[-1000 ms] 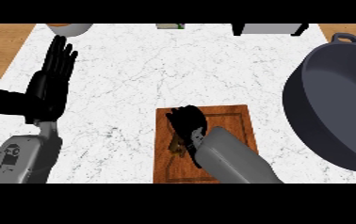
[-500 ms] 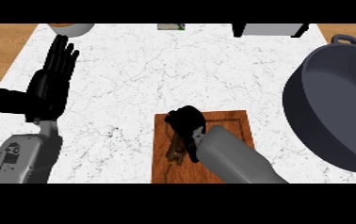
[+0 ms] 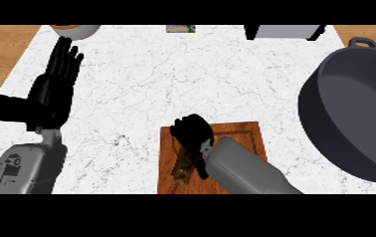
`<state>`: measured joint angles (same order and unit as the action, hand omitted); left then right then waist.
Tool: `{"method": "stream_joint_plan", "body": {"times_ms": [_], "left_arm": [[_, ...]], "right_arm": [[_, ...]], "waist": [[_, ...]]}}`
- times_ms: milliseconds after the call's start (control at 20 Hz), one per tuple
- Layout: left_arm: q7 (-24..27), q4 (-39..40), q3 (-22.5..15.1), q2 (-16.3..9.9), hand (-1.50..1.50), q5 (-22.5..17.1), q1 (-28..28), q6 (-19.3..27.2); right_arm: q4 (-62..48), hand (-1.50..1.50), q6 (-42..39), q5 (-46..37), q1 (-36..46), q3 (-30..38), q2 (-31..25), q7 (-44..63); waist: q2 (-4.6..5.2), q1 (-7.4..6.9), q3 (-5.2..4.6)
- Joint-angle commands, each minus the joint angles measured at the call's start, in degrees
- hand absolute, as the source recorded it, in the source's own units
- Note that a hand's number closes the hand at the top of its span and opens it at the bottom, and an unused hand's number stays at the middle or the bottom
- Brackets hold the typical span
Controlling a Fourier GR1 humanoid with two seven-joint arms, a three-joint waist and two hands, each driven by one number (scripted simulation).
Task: Pick the sweet potato from the cutting board and place it in the pot
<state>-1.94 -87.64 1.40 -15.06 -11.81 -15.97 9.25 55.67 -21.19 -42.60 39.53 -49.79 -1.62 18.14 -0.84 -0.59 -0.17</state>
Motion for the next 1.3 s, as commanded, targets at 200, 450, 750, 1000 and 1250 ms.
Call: {"method": "stream_joint_plan", "body": {"times_ms": [200, 450, 750, 1000, 1250], "left_arm": [[-0.7, 0.3, 1.8, -0.3, 0.0, 0.4, 0.6, -0.4], [0.0, -1.2, 2.0, -0.2, 0.0, 0.3, 3.7, -0.1], [-0.1, -1.2, 3.2, -1.2, 0.0, 0.3, 3.9, -0.1], [0.3, -2.3, 2.3, 0.1, 0.0, 0.9, 5.4, 0.6], [0.5, -1.6, 2.5, 0.2, 0.0, 1.3, 3.2, 1.0]], "right_arm": [[14.4, 1.5, 2.4, -5.5, -4.7, -3.0, -0.7, 7.6], [28.9, 1.5, 20.3, -11.5, -18.8, -12.8, 1.2, 10.2], [49.3, 1.5, 26.5, -24.2, -25.3, -13.5, -8.3, 22.6], [66.1, 1.5, 30.1, -32.5, -31.3, -9.0, -18.1, 28.6], [81.5, 1.5, 31.6, -35.2, -37.0, 0.6, -29.7, 30.1]], "waist": [[0.47, 1.37, 0.17], [-0.58, 3.35, 0.28], [-0.73, 4.59, 0.19], [-0.36, 4.39, 0.22], [0.41, 3.42, 0.23]]}}
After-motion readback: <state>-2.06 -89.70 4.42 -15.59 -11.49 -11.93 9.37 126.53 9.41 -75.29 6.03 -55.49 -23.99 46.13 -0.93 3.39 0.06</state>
